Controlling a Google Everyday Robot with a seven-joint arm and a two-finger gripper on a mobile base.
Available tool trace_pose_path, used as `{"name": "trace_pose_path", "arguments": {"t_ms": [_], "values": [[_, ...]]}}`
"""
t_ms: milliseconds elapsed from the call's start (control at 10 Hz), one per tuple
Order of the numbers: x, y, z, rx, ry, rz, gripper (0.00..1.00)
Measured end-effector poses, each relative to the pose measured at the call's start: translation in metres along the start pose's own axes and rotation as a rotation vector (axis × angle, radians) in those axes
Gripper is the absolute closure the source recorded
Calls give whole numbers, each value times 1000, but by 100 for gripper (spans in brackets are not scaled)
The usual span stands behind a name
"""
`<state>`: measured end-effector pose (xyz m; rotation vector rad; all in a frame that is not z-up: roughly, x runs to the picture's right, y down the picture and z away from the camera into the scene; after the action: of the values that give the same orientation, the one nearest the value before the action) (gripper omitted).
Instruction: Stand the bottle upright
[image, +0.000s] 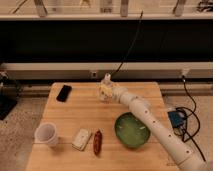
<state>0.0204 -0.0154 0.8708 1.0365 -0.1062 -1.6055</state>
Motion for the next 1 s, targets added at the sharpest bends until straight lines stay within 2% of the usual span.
{"name": "trace_pose_path", "arguments": {"t_ms": [400, 1000], "values": [[-6, -2, 2, 15, -21, -40, 97], [-12, -4, 3, 24, -22, -79, 97]]}}
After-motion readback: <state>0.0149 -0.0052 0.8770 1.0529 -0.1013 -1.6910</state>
